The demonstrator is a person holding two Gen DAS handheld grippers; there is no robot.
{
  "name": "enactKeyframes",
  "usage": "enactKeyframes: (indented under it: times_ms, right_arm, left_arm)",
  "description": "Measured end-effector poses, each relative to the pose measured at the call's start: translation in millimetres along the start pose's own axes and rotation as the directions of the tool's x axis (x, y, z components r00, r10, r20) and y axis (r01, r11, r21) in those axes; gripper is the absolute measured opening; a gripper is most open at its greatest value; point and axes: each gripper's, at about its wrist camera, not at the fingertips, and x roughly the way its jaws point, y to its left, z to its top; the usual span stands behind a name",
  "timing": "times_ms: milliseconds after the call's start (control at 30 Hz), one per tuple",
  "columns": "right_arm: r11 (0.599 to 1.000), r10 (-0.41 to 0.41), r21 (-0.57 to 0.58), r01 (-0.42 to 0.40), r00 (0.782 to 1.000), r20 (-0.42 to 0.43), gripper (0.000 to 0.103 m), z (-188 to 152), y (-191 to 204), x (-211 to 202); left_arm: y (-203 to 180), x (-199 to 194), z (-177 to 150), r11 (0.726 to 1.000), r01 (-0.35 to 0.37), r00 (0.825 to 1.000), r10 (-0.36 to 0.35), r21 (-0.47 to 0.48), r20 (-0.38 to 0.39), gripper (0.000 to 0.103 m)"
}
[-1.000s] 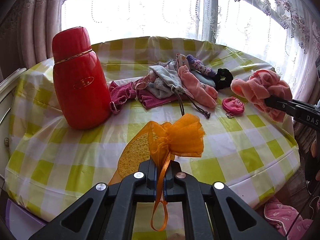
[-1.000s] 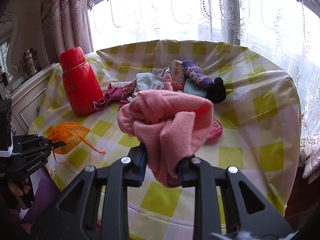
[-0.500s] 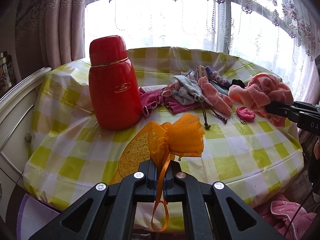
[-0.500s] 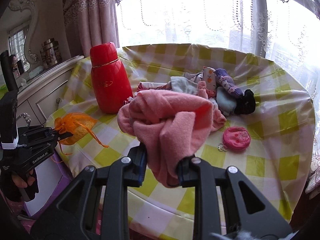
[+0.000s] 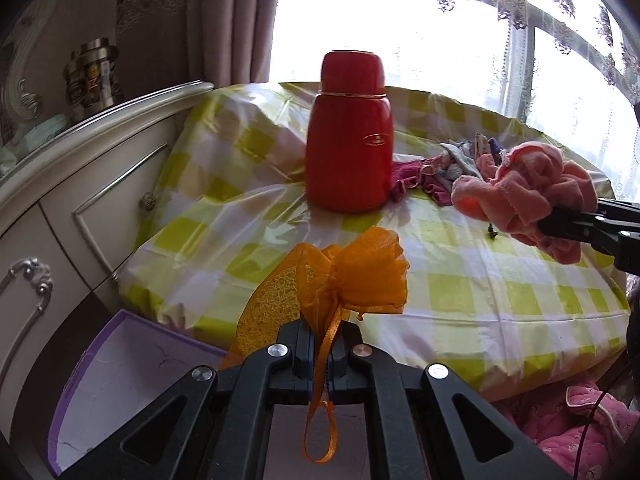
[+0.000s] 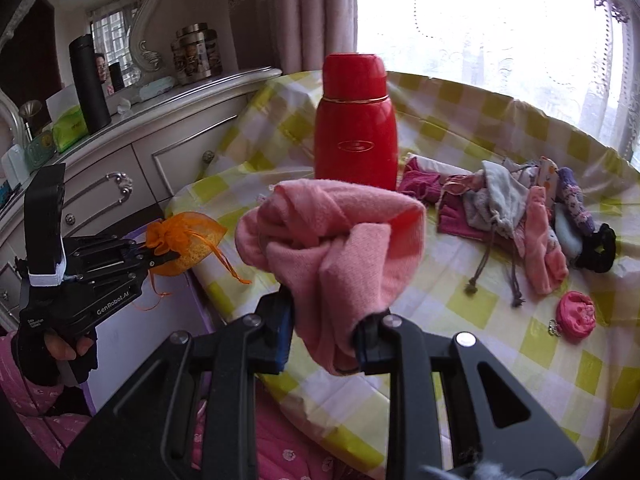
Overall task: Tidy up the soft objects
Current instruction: 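Open the left gripper over the box while the right releases the pink hat into it, then move both grippers back over the table toward the remaining items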
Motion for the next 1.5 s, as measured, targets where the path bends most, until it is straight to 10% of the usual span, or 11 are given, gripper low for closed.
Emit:
enactKeyframes:
  times_ms: [567,633,700,833,967,1133,1267,1500]
  right_arm:
    - [0.901,0.292,-0.258,-0.349,0.927,-0.234,0.031,-17.5,133.7,54.4]
    - [0.880,0.331,-0.258,-0.399,0.904,-0.269,0.049,-24.3,142.5,57.8]
    - [0.855,0.379,-0.235,-0.462,0.867,-0.323,0.069,-29.4,148.1,64.1]
    - [0.874,0.395,-0.175,-0.453,0.873,-0.287,0.073,-26.1,129.9,60.8]
    - [0.929,0.347,-0.054,-0.366,0.912,-0.219,0.075,-19.5,78.4,57.6]
    - [0.977,0.173,0.151,-0.148,0.969,-0.174,0.075,-27.0,-17.9,52.1]
    - [0.950,-0.050,0.295,0.100,0.984,-0.171,0.075,-48.3,-104.0,34.0]
    - [0.772,-0.272,0.528,0.354,0.935,-0.229,0.075,-100.3,-240.1,-3.7]
  left_arm:
    - [93.8,-28.6,-59.1,0.954,-0.238,0.968,0.217,-0.185,-0.127,0.006]
    - [101.1,-31.9,-64.8,0.931,-0.306,0.947,0.276,-0.201,-0.163,0.007]
    - [106.6,-32.5,-67.7,0.891,-0.407,0.906,0.365,-0.202,-0.216,0.027]
    - [106.2,-42.4,-59.4,0.831,-0.515,0.856,0.486,-0.211,-0.176,0.079]
    - [87.4,-44.6,-34.5,0.893,-0.397,0.918,0.390,-0.211,-0.078,0.083]
    - [37.0,-12.0,1.4,0.986,-0.054,0.998,0.050,-0.156,-0.028,0.088]
    - [-29.5,36.6,24.4,0.988,0.141,0.985,-0.146,-0.061,-0.093,0.088]
    - [-141.7,132.4,50.7,0.958,0.286,0.938,-0.280,-0.001,-0.205,0.088]
